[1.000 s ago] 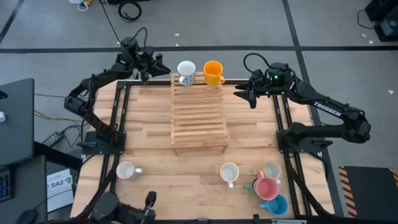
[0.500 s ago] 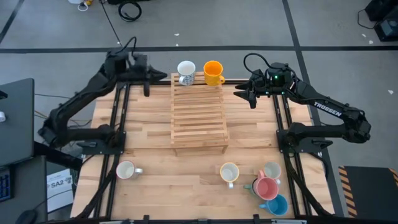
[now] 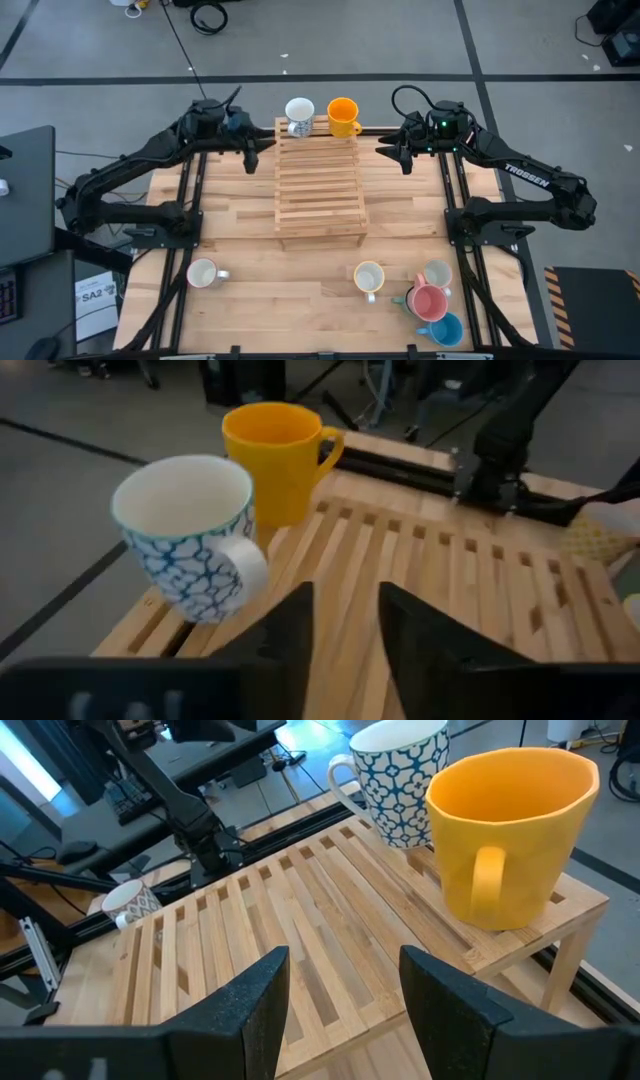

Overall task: Place coffee mugs
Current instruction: Put the left blue cup on the shelf

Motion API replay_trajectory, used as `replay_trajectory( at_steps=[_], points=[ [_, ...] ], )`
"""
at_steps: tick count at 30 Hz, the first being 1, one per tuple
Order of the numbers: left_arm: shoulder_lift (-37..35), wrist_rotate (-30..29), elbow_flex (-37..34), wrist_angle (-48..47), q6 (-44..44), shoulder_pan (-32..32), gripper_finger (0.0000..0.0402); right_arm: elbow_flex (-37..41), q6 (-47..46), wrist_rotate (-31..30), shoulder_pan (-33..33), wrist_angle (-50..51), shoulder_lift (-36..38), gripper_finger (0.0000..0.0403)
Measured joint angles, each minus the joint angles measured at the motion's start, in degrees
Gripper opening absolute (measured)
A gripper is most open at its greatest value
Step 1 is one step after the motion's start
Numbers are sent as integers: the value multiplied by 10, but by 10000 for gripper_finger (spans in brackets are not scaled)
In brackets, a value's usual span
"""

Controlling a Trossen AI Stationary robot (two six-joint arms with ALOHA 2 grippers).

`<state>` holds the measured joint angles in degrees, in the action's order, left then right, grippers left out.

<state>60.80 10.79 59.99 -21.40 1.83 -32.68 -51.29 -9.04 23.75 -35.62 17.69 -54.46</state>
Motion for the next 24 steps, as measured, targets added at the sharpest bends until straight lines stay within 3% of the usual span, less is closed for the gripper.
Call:
replay_trajectory(
  at_steps=[4, 8, 11, 18, 24],
  points=[
    [17, -15, 0, -13, -8, 18, 177, 0, 1, 0, 0, 0, 0, 197],
    [40, -23, 0, 1, -13, 29, 199, 0, 1, 0, 0, 0, 0, 197],
    [64, -40, 0, 21, -17, 33, 200, 0, 2, 0, 0, 0, 0, 197],
    [113, -153, 0, 45, -80, 37, 189, 0, 2, 0, 0, 0, 0, 197],
    [134, -181, 0, 77, -89, 45, 188, 0, 2, 0, 0, 0, 0, 197]
  ],
)
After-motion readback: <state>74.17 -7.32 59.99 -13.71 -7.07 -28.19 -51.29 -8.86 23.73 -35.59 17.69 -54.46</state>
